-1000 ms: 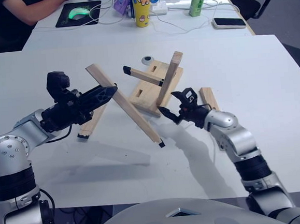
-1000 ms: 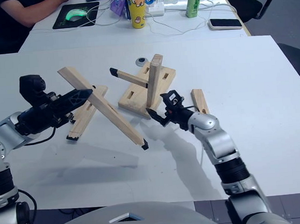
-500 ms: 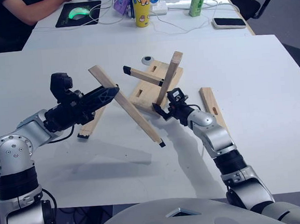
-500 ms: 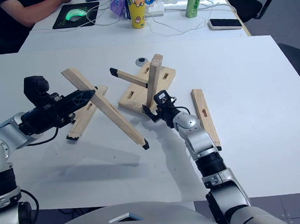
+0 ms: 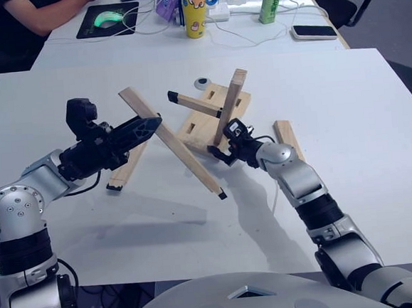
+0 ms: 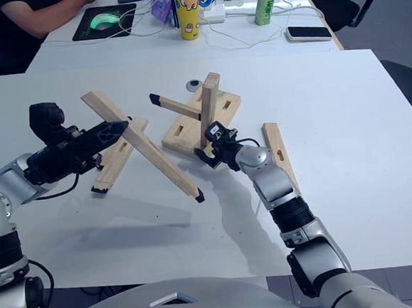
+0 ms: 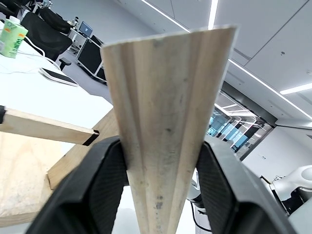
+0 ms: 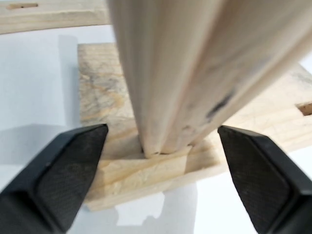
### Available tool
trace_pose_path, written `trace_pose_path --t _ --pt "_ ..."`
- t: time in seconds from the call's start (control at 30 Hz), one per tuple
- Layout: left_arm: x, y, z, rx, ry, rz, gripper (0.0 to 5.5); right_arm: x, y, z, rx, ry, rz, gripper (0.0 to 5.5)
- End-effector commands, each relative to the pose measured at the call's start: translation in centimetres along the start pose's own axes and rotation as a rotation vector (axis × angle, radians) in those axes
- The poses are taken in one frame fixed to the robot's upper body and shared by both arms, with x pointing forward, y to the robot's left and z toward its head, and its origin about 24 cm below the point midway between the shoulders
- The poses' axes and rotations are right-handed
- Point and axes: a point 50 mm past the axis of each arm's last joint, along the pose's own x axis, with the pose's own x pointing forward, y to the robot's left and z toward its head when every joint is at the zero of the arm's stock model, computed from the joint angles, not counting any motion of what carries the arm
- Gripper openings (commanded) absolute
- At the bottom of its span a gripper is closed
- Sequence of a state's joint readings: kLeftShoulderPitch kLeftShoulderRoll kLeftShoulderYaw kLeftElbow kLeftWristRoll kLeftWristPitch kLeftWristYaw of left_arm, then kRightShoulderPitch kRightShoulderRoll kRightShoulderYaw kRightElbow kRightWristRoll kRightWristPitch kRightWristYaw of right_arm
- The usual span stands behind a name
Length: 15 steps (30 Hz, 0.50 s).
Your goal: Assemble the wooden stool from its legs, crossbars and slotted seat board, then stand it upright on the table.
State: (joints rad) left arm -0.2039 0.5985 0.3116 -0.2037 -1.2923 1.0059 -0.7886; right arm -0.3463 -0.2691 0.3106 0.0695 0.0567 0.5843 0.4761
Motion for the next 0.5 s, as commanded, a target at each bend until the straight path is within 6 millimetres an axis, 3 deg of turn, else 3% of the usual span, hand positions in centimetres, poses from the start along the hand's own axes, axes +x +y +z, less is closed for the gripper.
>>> trace_pose_path --t 0.03,0.2,0.37,0.5 --pt "-0.6 -0.3 0.3 0.031 -0.005 0.038 2.09 -2.9 1.5 -10.9 0.223 0.511 0.104 4.17" --pt "-0.8 -0.3 0.3 0.027 -0.001 0.044 2.09 -4.1 0.3 -12.2 0.215 0.557 0.068 4.17" --pt "-0.8 -0.3 0.3 0.021 -0.002 0.046 2.09 -3.3 0.1 -8.5 0.289 0.210 0.057 4.17" --pt "-0.7 -0.2 0.3 0.020 -0.004 0.043 2.09 -3.3 -0.6 -6.8 0.338 0.019 -0.028 4.17"
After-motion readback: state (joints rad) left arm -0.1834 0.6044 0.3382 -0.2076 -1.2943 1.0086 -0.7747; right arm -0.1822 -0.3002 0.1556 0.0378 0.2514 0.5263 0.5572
